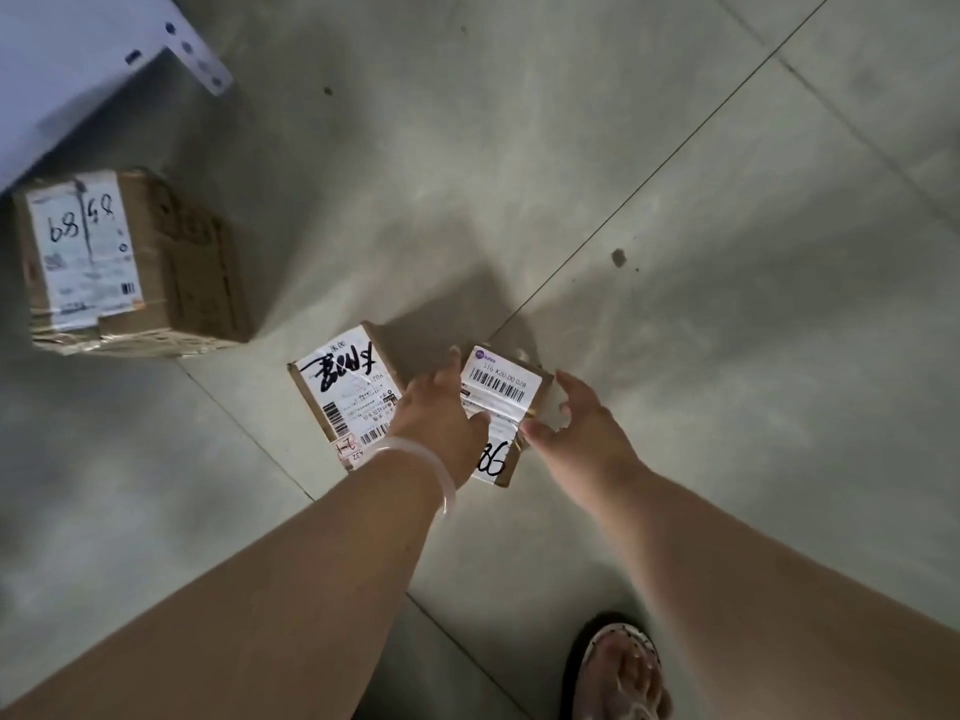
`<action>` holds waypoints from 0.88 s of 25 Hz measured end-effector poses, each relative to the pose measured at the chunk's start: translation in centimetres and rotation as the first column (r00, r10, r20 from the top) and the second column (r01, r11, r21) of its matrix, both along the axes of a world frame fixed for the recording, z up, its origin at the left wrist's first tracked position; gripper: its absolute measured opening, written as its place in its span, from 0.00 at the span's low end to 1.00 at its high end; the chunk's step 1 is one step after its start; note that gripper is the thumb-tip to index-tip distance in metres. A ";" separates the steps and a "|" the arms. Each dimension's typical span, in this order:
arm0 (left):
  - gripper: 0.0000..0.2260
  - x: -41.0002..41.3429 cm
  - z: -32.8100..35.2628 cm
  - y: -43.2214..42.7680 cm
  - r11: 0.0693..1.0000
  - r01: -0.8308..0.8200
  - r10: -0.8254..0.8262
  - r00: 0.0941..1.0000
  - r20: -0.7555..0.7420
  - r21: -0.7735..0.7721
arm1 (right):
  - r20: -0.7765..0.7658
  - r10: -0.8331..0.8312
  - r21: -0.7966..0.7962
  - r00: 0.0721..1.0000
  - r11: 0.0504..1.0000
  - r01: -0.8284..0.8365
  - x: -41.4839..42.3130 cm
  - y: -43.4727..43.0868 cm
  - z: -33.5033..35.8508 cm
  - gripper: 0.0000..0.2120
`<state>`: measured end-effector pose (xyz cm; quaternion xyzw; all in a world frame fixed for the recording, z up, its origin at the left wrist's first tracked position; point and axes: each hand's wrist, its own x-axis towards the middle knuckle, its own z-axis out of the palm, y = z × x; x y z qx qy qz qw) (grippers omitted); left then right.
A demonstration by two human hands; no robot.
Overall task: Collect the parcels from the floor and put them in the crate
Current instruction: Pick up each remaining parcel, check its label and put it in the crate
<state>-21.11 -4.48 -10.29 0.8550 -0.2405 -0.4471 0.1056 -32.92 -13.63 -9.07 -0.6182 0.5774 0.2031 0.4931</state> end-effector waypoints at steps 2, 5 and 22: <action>0.35 -0.3 -0.8 -0.5 0.999 -0.008 0.009 0.999 -0.034 0.037 | 0.016 -0.052 0.065 0.999 0.997 0.051 0.4 0.2 -1.4 0.31; 0.34 -0.7 -1.1 -1.0 0.997 -0.048 0.052 0.997 -0.057 0.066 | 0.066 -0.141 0.137 0.988 0.982 0.131 0.7 0.8 -2.4 0.32; 0.29 6.8 31.1 -4.9 0.830 -0.409 0.368 0.913 -0.178 -0.379 | 0.409 -0.164 -0.097 0.898 0.970 0.222 8.4 -6.6 28.8 0.32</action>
